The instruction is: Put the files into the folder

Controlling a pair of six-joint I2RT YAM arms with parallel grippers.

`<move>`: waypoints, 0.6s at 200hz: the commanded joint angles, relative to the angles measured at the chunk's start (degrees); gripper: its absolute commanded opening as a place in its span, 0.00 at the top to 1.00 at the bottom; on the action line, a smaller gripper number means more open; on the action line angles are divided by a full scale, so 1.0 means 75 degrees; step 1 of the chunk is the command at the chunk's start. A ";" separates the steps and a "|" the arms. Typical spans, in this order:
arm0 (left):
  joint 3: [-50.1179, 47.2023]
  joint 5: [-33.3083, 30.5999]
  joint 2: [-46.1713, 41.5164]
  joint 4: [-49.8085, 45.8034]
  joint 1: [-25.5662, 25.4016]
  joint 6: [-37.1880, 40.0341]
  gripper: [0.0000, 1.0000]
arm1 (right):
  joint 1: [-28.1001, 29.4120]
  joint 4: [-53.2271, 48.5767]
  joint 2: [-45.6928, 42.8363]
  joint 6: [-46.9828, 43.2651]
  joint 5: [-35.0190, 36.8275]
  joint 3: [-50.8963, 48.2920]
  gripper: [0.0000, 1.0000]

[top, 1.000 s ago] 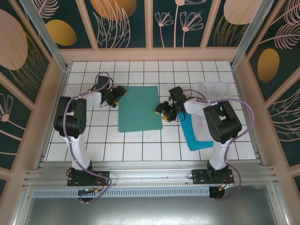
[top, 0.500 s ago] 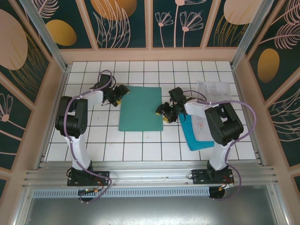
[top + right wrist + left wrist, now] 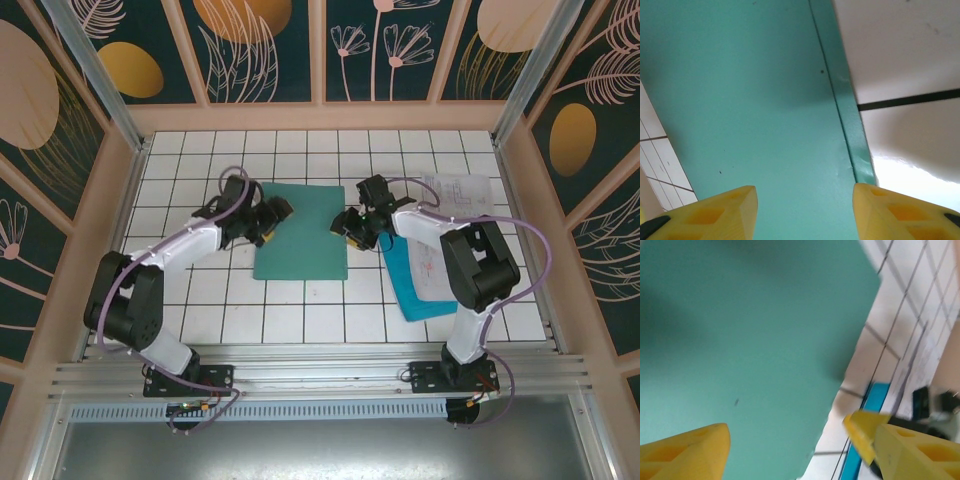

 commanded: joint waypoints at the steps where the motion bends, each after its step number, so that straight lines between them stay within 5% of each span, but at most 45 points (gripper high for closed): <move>1: -0.0513 0.0180 -0.0358 0.0278 -0.0173 -0.0800 0.24 | 0.0088 -0.0256 0.0277 -0.0222 0.0092 0.0355 0.46; 120: -0.1335 0.0339 -0.0770 0.0516 -0.0624 -0.1418 0.23 | 0.0177 -0.0269 0.0811 -0.0318 0.0191 0.0432 0.47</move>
